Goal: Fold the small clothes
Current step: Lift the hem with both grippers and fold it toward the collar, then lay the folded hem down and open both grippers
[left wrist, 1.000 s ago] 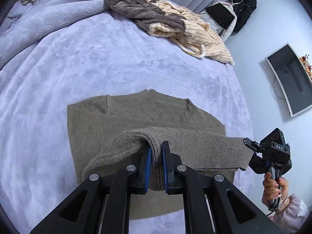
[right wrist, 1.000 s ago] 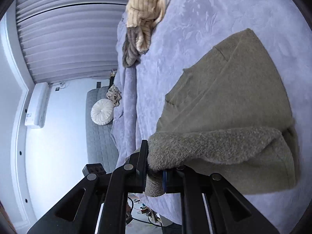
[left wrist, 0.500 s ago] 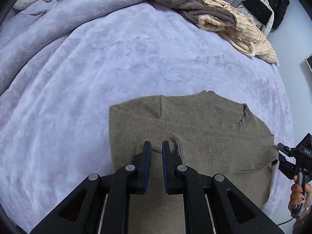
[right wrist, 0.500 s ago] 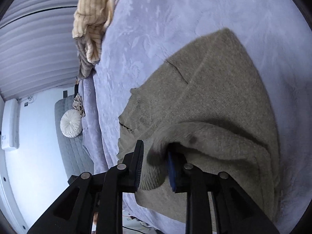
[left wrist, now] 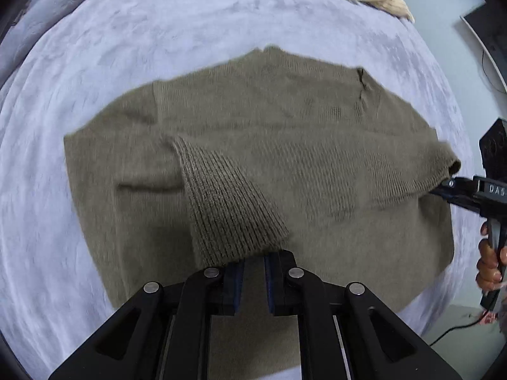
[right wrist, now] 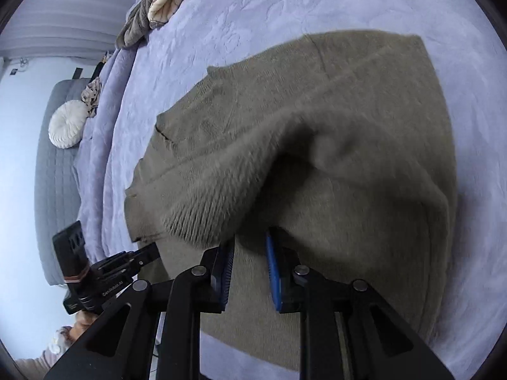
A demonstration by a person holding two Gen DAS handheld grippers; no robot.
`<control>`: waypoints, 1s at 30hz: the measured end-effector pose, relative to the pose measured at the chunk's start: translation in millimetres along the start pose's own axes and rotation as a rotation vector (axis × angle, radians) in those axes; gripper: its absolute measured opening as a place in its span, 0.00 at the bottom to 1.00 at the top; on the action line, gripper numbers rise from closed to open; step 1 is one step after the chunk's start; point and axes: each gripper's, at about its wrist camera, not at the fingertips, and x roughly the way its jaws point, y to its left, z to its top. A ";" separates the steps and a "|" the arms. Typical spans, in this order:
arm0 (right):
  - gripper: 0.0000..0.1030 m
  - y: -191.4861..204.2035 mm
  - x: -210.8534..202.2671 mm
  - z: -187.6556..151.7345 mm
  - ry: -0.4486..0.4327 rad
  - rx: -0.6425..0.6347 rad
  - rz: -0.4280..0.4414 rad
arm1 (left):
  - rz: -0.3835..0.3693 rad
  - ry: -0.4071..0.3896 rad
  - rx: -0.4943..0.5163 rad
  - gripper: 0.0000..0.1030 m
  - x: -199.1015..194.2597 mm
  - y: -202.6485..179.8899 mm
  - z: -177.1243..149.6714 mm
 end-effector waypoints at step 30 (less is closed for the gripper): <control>0.62 -30.7 -57.7 52.6 -0.269 -0.038 -0.589 | 0.233 -0.081 -0.164 0.98 -34.7 58.6 -60.0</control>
